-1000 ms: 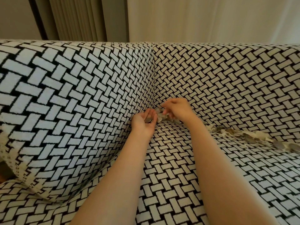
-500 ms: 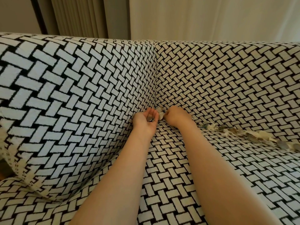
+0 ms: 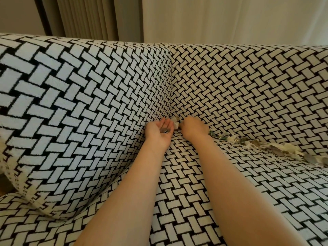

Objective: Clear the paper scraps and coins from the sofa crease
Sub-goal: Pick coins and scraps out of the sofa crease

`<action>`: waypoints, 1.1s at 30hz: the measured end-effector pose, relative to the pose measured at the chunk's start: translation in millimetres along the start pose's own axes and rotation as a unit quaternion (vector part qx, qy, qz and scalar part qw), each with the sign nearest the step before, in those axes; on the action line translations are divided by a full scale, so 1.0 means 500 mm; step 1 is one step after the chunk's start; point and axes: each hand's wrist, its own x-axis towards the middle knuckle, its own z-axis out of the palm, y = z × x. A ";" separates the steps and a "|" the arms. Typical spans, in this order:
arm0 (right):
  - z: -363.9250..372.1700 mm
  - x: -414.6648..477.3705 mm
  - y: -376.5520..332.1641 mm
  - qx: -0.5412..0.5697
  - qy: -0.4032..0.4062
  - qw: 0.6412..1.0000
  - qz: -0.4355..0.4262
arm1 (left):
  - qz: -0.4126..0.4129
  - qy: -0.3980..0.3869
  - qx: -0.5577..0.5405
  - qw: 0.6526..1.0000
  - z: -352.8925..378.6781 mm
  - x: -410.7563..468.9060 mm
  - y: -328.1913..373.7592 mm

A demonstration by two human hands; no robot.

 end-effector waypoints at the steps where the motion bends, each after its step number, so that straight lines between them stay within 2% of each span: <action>1: 0.000 0.000 0.004 0.026 0.011 1.000 0.007 | 0.002 0.001 0.002 1.000 -0.001 0.001 0.001; 3: -0.005 0.003 0.012 0.153 0.018 0.988 0.022 | 0.008 0.003 0.008 1.000 0.000 0.003 0.000; 6: -0.040 -0.002 0.016 0.412 -0.023 0.911 0.003 | 0.008 0.001 0.020 1.000 0.002 0.002 -0.001; 8: -0.063 -0.010 0.012 0.451 -0.095 0.886 -0.046 | 0.008 -0.005 0.029 1.000 0.001 0.005 -0.001; 11: -0.074 -0.021 0.001 0.408 -0.154 0.892 -0.115 | -0.008 -0.019 0.043 0.999 -0.001 0.007 0.000; 13: -0.077 -0.023 0.008 0.401 -0.153 0.896 -0.111 | -0.022 -0.028 0.056 0.998 0.001 -0.001 -0.001; 15: -0.086 -0.022 0.027 0.375 -0.116 0.917 -0.069 | -0.043 -0.045 0.072 0.996 0.003 -0.006 -0.003; 17: -0.091 -0.008 0.051 0.252 -0.048 0.966 -0.009 | -0.050 -0.048 0.057 0.996 0.001 -0.001 -0.003; 19: -0.088 0.006 0.072 0.125 -0.025 0.990 0.060 | -0.048 -0.038 0.043 0.997 -0.001 0.009 -0.004; 21: -0.081 0.009 0.083 0.048 -0.061 0.992 0.104 | -0.048 -0.045 0.052 0.996 0.001 0.008 -0.005; 24: -0.061 0.007 0.084 0.014 -0.105 0.988 0.111 | -0.052 -0.055 0.099 0.992 0.007 -0.008 -0.010; 30: -0.035 0.010 0.073 -0.006 -0.084 0.992 0.095 | -0.036 -0.056 0.147 0.987 0.010 -0.011 -0.018; 33: -0.029 0.001 0.071 -0.008 -0.031 0.996 0.086 | -0.035 -0.063 0.138 0.988 0.011 -0.012 -0.018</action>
